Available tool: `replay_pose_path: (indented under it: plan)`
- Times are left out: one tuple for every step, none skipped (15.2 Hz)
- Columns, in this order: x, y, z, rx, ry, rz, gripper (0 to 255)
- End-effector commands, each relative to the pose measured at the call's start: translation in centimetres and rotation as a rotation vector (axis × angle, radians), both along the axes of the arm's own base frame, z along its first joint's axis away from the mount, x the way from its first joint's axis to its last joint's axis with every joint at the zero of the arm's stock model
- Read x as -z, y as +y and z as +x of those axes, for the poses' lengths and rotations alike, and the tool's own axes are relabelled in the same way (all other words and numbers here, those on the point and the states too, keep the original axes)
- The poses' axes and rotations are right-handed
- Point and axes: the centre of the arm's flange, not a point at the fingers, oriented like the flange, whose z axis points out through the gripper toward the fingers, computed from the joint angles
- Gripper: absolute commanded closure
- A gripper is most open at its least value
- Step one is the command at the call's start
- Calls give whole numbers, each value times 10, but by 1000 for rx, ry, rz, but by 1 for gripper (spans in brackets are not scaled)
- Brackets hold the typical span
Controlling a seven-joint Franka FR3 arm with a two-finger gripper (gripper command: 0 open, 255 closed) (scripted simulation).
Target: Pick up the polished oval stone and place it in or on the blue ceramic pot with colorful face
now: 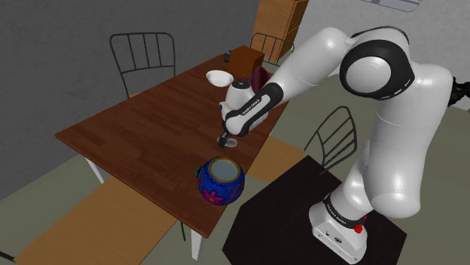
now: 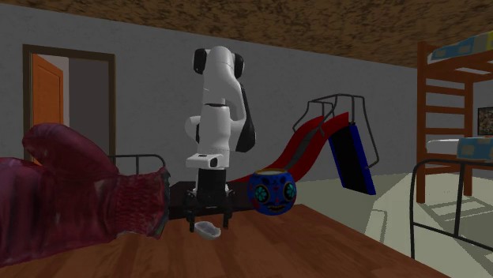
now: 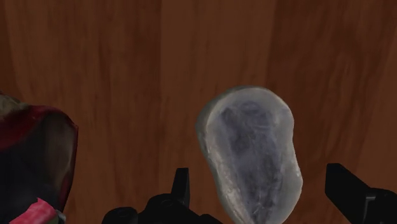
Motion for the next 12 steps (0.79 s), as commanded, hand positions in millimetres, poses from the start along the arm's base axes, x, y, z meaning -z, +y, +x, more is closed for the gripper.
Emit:
replay_pose_path:
  plan:
    - [3,0,1,1,-1,0,0]
    - [3,0,1,1,-1,0,0]
    - [3,0,1,1,-1,0,0]
    - [3,0,1,1,-1,0,0]
    - [3,0,1,1,-1,0,0]
    - [3,0,1,1,-1,0,0]
    - [3,0,1,1,-1,0,0]
    - [3,0,1,1,-1,0,255]
    - [3,0,1,1,-1,0,255]
    - [3,0,1,1,-1,0,255]
    - [3,0,1,1,-1,0,255]
    - [3,0,1,1,-1,0,255]
